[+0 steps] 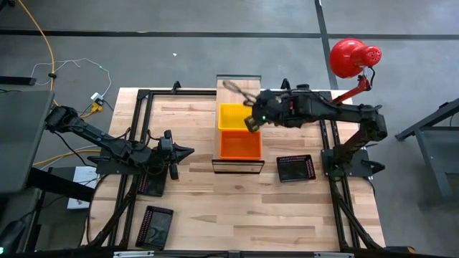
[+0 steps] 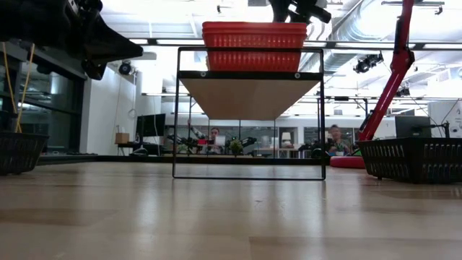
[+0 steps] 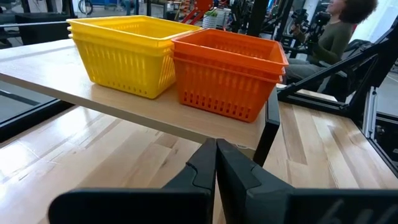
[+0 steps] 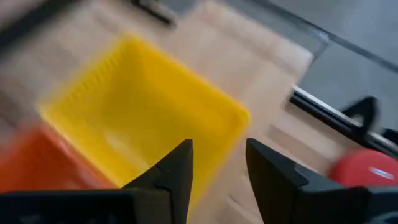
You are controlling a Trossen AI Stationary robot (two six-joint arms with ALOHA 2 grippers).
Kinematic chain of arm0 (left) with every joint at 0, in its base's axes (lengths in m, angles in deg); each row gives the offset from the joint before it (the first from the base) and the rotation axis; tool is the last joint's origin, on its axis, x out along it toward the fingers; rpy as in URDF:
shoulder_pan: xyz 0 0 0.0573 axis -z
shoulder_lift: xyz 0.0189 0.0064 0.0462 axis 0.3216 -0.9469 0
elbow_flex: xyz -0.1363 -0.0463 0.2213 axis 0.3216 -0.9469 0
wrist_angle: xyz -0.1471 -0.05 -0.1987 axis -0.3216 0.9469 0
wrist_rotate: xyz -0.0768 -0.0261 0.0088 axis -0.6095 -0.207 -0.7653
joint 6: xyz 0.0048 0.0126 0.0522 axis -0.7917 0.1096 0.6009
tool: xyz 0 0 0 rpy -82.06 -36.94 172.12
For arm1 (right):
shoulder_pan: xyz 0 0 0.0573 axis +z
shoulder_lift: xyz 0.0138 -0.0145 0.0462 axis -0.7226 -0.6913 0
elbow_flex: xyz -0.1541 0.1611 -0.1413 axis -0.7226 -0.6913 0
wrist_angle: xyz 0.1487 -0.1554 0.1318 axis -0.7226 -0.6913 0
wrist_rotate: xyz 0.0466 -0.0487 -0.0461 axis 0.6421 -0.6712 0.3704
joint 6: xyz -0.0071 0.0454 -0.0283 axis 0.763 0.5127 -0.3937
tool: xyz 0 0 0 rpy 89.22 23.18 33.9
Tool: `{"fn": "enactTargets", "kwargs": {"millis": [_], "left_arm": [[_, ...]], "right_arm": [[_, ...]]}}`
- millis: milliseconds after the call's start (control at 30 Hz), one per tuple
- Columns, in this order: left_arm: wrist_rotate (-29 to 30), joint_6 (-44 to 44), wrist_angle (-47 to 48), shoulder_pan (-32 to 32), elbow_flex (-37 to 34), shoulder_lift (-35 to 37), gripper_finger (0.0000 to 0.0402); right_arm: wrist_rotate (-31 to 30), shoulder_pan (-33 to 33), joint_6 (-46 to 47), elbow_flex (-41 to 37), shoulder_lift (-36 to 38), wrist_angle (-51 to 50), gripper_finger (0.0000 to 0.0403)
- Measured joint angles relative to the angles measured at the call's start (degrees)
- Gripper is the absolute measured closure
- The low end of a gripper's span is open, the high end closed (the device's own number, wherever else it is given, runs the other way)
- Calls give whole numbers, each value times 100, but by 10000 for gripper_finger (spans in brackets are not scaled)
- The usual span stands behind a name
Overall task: Stack baskets on shelf by color
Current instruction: Put the top right black bin on the shelf
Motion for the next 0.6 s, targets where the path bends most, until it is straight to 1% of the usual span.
{"fn": "enactTargets", "kwargs": {"millis": [33, 100, 200, 300, 367, 433, 600], "left_arm": [[-2, 0, 3, 0, 0, -2, 401], [-96, -6, 15, -2, -2, 0, 401], [-339, -14, 55, -2, -2, -1, 401], [-490, -206, 136, -2, 0, -2, 401], [-511, -270, 157, -2, -2, -2, 401], [-510, -260, 176, -2, -1, -2, 401], [-244, -100, 144, -4, -2, -2, 401]], "right_arm": [[-30, 92, -35, 0, 0, -291, 279], [-291, 341, 120, 0, 21, -916, 302], [-546, 765, 473, 0, 139, -1849, 346], [-641, 1184, 867, -9, 348, -2420, 391], [-631, 1434, 975, -201, 587, -2387, 396], [-442, 1617, 1067, -614, 935, -2179, 390], [157, 1816, 1420, -2433, 2089, -1032, 400]]}}
